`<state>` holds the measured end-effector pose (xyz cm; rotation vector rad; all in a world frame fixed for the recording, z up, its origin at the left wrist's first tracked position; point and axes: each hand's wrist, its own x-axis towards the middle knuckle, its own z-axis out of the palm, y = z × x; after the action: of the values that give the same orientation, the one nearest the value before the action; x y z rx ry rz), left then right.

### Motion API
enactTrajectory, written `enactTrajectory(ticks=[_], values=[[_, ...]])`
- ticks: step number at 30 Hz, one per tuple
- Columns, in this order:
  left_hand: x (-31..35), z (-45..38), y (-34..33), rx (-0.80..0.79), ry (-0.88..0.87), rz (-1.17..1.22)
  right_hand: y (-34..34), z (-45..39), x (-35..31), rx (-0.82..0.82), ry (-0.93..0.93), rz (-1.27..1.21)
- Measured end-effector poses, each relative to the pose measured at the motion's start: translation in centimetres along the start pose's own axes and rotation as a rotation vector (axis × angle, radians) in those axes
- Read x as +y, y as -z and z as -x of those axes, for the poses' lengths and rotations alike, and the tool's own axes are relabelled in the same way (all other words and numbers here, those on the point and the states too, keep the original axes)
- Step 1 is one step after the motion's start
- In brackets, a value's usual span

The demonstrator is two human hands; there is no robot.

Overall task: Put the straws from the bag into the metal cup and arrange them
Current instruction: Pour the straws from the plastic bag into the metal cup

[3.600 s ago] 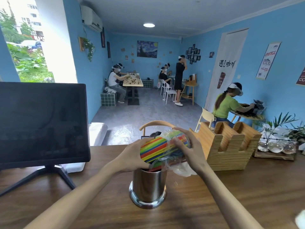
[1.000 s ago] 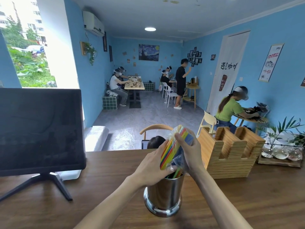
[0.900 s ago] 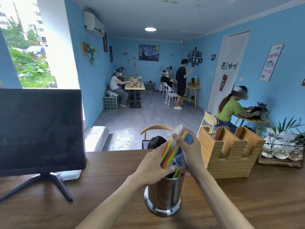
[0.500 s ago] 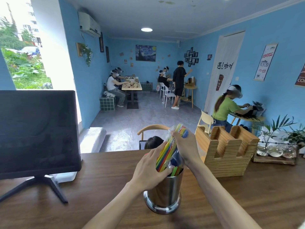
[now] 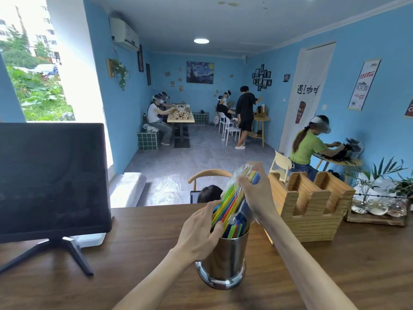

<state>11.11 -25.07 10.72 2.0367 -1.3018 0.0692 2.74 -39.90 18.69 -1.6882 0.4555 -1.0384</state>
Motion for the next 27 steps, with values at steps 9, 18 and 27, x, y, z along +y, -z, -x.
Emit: enactTrajectory(ticks=[9, 18, 27], values=[[-0.5, 0.8, 0.9, 0.067, 0.081, -0.045, -0.6, 0.9, 1.9, -0.208, -0.002, 0.077], [0.8, -0.2, 0.4, 0.087, 0.14, 0.16, -1.3, 0.9, 3.8, -0.223, -0.083, -0.156], [-1.0, 0.0, 0.3, -0.017, 0.217, 0.294, -1.0, 0.6, 3.9, -0.195, -0.089, -0.177]])
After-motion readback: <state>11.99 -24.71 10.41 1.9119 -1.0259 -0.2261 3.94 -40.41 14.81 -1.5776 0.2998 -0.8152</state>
